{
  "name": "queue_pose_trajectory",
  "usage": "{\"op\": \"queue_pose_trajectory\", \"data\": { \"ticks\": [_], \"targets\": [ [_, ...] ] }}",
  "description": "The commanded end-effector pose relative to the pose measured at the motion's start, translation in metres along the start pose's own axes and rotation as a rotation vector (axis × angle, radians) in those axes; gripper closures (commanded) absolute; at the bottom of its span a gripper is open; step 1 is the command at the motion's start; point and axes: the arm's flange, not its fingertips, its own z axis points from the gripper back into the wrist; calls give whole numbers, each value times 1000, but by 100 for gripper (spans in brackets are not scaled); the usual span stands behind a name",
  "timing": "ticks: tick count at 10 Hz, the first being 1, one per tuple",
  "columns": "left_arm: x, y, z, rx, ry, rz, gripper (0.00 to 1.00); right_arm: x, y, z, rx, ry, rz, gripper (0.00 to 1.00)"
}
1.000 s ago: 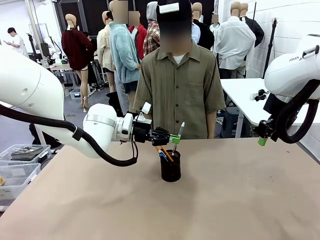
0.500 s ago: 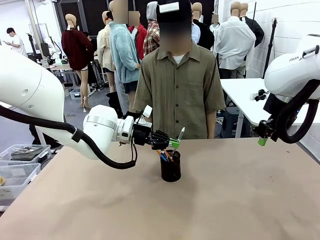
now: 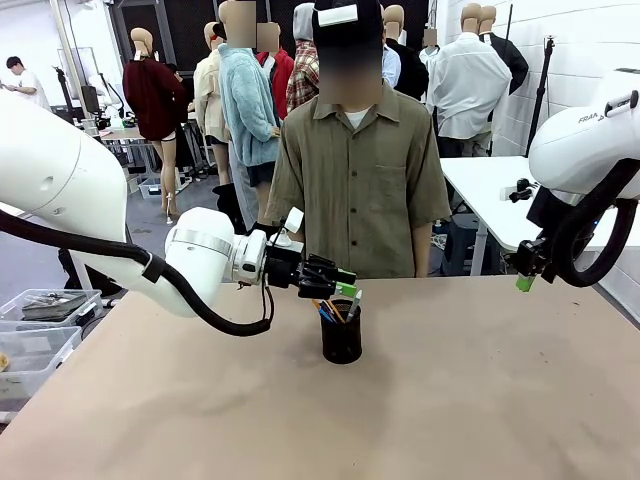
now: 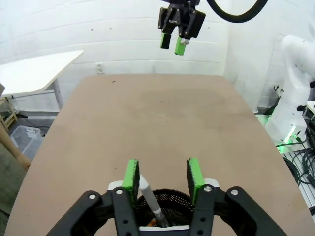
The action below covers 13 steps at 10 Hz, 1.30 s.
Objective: Place the pens into the pen holder.
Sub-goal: Pick up a writing instrument from the table and place it into the Pen holder.
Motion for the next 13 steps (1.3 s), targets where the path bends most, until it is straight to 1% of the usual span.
{"op": "queue_pose_trajectory", "data": {
  "ticks": [1,4,6,7,8,9,10,11,13],
  "targets": [
    [2,-10,8,40,-20,-42,40,-3,0,-3,-27,-4,8,36],
    [37,-25,35,84,-49,-125,40,-3,0,-3,-27,-4,8,36],
    [70,-43,71,106,-41,-146,40,-3,0,-3,-27,-4,8,36],
    [79,-48,91,147,26,-71,40,-3,0,-3,-27,-4,8,36],
    [85,-52,113,225,90,-15,40,-3,0,-3,-27,-4,8,36],
    [88,-60,130,245,125,-3,40,-3,0,-3,-27,-4,8,36],
    [90,-69,151,305,193,24,40,-3,0,-3,-27,-4,8,36],
    [90,-80,172,365,274,101,40,-3,0,-3,-27,-4,8,36],
    [85,-103,201,434,434,265,40,-3,0,-3,-27,-4,8,36]
  ]
}}
